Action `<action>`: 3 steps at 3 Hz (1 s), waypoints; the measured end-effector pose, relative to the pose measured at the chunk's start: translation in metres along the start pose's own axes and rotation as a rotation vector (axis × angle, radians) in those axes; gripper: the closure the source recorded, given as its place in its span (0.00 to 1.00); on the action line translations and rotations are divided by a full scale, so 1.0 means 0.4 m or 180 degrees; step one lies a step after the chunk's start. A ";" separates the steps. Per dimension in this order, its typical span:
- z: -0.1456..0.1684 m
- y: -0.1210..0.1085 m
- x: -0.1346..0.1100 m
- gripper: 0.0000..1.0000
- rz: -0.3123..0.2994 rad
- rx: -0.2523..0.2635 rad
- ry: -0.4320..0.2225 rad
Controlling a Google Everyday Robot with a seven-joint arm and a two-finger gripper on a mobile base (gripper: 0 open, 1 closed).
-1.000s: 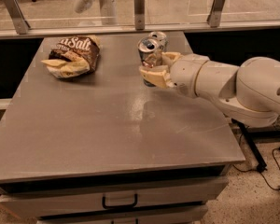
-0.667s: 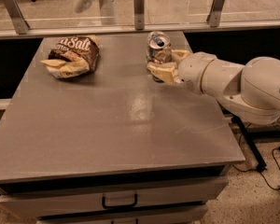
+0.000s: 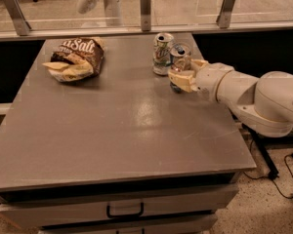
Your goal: Move redbull can near 7up can
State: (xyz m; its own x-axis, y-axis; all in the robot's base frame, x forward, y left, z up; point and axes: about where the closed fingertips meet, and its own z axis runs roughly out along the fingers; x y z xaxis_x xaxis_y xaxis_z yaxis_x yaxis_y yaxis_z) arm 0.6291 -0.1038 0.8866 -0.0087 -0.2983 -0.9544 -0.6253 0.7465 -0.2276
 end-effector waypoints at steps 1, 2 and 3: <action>0.010 -0.019 0.040 0.35 0.0103 0.0067 0.0030; 0.027 -0.023 0.064 0.12 0.0160 0.0084 0.0055; 0.030 -0.009 0.078 0.00 0.0210 0.0055 0.0095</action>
Offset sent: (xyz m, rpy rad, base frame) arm 0.0213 -0.0133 -0.0391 0.0401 0.0561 -0.0601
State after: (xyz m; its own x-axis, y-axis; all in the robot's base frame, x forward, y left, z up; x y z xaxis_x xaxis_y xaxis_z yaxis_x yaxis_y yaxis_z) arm 0.6405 -0.1085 0.8551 -0.0730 -0.2654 -0.9614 -0.6089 0.7753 -0.1678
